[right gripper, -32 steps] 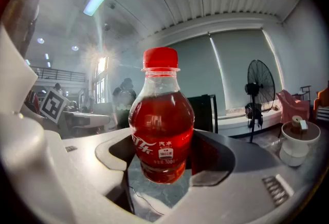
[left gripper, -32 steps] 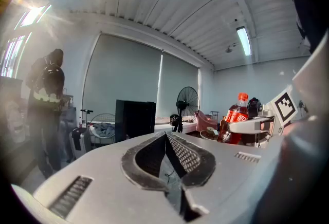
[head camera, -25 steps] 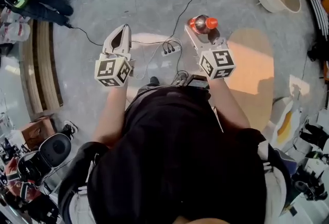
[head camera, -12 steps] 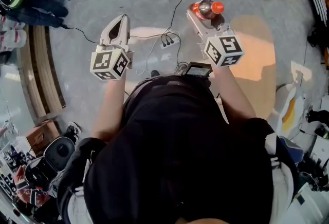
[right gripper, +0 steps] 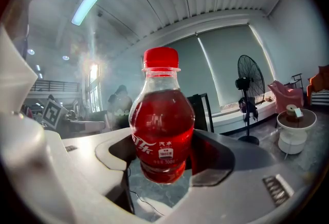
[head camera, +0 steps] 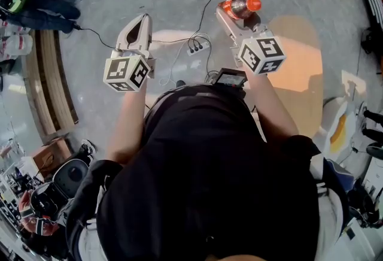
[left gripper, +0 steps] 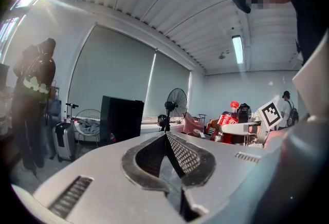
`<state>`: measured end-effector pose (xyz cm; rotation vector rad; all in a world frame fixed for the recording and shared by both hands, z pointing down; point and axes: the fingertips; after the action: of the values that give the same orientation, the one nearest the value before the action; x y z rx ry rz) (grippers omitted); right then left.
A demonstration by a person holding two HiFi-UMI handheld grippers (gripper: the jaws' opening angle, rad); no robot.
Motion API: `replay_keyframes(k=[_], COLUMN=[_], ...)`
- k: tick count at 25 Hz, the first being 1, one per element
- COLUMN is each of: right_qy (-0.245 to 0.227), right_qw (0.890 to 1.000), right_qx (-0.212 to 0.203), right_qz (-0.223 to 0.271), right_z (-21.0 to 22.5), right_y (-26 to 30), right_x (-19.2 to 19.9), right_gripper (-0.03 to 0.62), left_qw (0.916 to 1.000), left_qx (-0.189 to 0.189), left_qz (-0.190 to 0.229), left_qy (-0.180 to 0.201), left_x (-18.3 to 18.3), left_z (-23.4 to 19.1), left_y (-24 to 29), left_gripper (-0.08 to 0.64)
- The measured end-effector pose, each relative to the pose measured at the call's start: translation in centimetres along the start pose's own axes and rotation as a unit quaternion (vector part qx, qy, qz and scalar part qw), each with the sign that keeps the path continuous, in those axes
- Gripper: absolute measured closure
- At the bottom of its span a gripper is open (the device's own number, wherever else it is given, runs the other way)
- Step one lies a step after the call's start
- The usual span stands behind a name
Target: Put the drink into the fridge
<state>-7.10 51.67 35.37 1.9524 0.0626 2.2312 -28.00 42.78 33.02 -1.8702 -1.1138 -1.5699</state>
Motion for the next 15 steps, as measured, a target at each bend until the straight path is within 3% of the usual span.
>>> replay_keyframes(k=[7, 12, 15], right_qy=[0.028, 0.021, 0.025], right_qw=[1.0, 1.0, 1.0], right_qx=[0.003, -0.004, -0.012], right_qz=[0.0, 0.006, 0.006], right_z=[2.1, 4.7, 5.5], right_y=[0.6, 1.0, 1.1], right_x=[1.0, 1.2, 1.2], right_gripper=[0.29, 0.29, 0.29], left_qw=[0.9999, 0.9998, 0.9995], left_qx=[-0.008, -0.021, -0.03], left_qz=[0.002, 0.003, 0.008], left_qy=[-0.008, 0.002, -0.011], left_x=[0.2, 0.5, 0.3], left_z=[0.2, 1.2, 1.2], left_y=[0.7, 2.5, 2.9], left_gripper=[0.545, 0.545, 0.545])
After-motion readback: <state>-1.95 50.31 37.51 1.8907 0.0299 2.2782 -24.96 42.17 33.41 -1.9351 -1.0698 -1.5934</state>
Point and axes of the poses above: the fingertips, and each gripper's own axes: y forward along the fingers, z to its right, x out of its underside, and after that the axes turned 6 degrees about -y, right-handed
